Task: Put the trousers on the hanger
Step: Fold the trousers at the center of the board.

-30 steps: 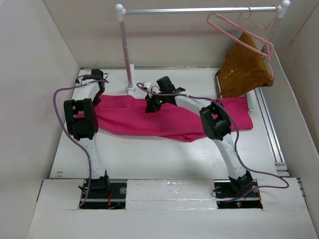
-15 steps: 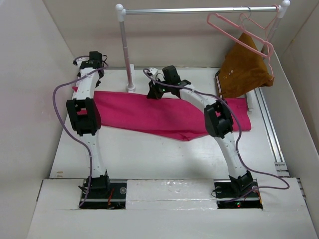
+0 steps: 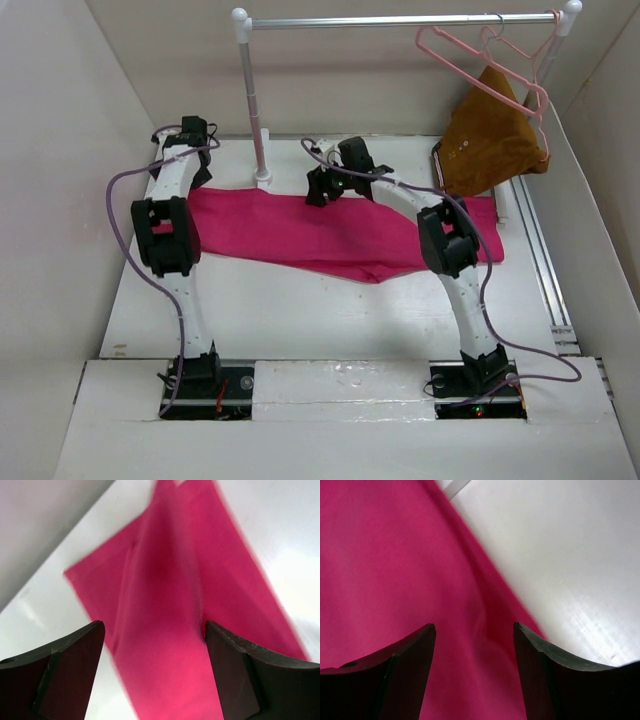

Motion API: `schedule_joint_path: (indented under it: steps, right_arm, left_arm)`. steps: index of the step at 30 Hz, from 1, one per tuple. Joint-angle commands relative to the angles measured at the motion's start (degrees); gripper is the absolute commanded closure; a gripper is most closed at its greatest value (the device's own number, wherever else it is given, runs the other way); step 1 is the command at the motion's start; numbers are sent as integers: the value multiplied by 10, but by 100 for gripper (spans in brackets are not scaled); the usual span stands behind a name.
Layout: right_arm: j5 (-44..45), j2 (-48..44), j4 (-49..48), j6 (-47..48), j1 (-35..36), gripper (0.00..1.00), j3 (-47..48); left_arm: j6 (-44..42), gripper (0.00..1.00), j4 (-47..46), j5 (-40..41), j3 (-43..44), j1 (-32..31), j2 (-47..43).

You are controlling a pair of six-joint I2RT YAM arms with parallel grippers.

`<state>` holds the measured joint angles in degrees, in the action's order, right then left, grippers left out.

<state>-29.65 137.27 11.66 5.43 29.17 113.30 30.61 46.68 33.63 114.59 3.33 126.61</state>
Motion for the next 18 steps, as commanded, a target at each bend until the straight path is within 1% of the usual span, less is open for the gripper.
schedule_joint_path:
  steps: [1, 2, 3, 4, 5, 6, 7, 8, 9, 10, 11, 12, 14, 16, 18]
  right_arm:
    - [-1, -96, -43, 13, 32, 31, -50]
    - [0, -112, -47, 13, 32, 33, -89]
    - [4, -144, -54, 14, 41, 35, -111]
    - [10, -159, -56, 14, 47, 39, -130]
    - [21, -174, -58, 14, 52, 45, -148]
    - [27, -205, -63, 13, 61, 50, -185]
    - [33, -218, -65, 13, 66, 61, -201]
    - [42, -229, -64, 14, 71, 80, -215]
    - [43, -249, -57, 19, 79, 86, -237]
    - [46, -256, -50, 22, 79, 89, -243]
    - [52, -264, -38, 28, 86, 96, -245]
    - [67, -290, -10, 47, 99, 96, -254]
    - [75, -297, -5, 52, 99, 96, -258]
    - [79, -318, 9, 65, 111, 98, -261]
    - [77, -327, 26, 79, 116, 99, -259]
  left_arm:
    - [24, 22, -75, -23, -124, 16, -160]
    - [46, 22, -92, -40, -155, 22, -212]
    - [56, 20, -121, -50, -182, 29, -237]
    - [63, 20, -138, -58, -237, 36, -256]
    - [77, 20, -153, -79, -264, 54, -289]
    - [83, 20, -176, -95, -284, 64, -302]
    - [87, 20, -186, -113, -322, 76, -310]
    - [91, 20, -194, -145, -334, 87, -316]
    - [98, 20, -207, -162, -348, 111, -315]
    - [98, 20, -214, -181, -368, 120, -314]
    - [99, 20, -222, -200, -378, 127, -310]
    - [101, 18, -247, -213, -399, 132, -305]
    - [99, 18, -258, -221, -401, 132, -297]
    - [105, 14, -270, -219, -399, 132, -287]
    - [98, 12, -290, -236, -399, 132, -273]
